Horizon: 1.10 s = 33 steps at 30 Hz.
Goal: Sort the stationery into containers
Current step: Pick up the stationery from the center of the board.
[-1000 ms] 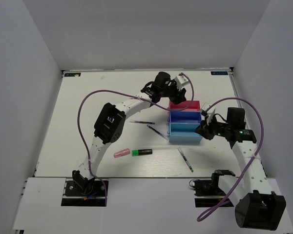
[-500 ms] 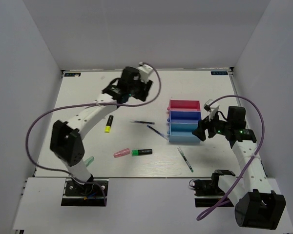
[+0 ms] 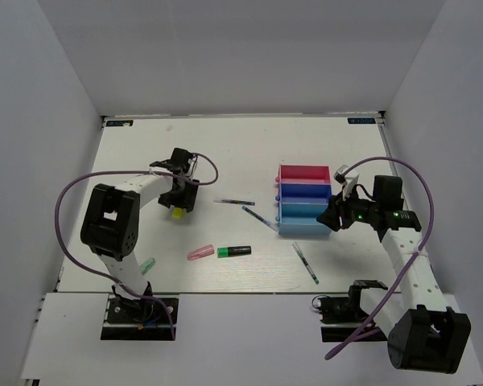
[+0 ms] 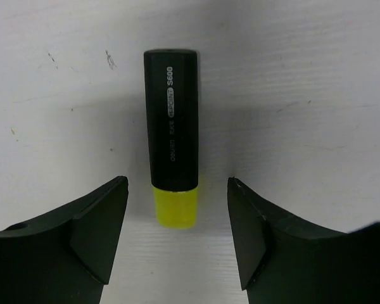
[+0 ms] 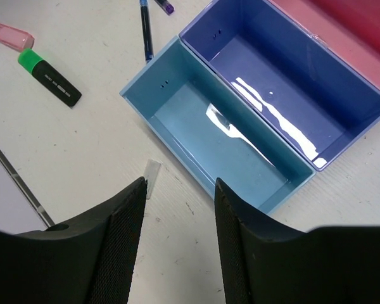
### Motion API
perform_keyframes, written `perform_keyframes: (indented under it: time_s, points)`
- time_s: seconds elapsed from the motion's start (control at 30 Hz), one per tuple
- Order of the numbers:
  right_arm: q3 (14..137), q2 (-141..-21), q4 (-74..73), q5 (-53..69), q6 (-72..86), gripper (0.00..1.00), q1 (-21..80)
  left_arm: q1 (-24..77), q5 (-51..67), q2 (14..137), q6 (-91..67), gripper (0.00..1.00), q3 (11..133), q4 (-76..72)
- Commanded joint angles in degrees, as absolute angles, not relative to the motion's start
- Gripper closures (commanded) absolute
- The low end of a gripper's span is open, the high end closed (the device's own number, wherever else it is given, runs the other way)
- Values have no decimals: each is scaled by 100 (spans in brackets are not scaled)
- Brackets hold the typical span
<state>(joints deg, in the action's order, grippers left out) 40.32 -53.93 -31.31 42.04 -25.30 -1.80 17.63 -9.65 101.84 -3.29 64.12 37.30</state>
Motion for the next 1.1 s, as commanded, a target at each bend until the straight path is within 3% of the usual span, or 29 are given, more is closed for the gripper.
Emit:
perform_keyframes:
  time_s: [0.0,0.2,0.4,0.43,0.47,0.57,0.67,0.77,0.8,0.87,0.93,1.0,1.07]
  points:
    - [4184,-5388,-3147,4333,-2593,49,-184,1749,-896,10159,-431,26,6705,3480]
    - [4175,-5335,-3155,4254,-2610,49,-193,1626,-809,10520,-475,30,6636,3428]
    - [4140,-5300,-3129,4228,-2628,49,-193,1345,-369,10749,-492,45,6521,3384]
    - [4140,-5274,-3120,4245,-2628,49,-193,1293,-300,10758,-501,50,6513,3410]
    - [4131,-5291,-3111,4236,-2628,49,-193,1248,-168,10810,-492,62,6521,3428]
    - [4122,-5265,-3111,4236,-2619,49,-202,1160,-9,10837,-501,87,6539,3533]
    - [4105,-5256,-3111,4236,-2628,49,-202,1230,429,10680,-492,99,6574,3630]
    - [4096,-5256,-3094,4271,-2637,45,-193,1536,720,10250,-440,100,6697,3612]
    - [4078,-5247,-3102,4298,-2654,35,-193,1756,808,10152,-335,100,6732,3612]
    - [4061,-5238,-3059,4315,-2663,27,-202,2187,940,9733,-212,100,6934,3508]
    - [4043,-5247,-3041,4333,-2707,27,-193,2818,993,9502,156,100,7074,3288]
    - [4043,-5247,-3041,4368,-2733,32,-202,3110,941,9404,342,100,7207,2895]
    - [4034,-5221,-3059,4464,-2760,51,-202,3594,879,9518,579,100,7583,2752]
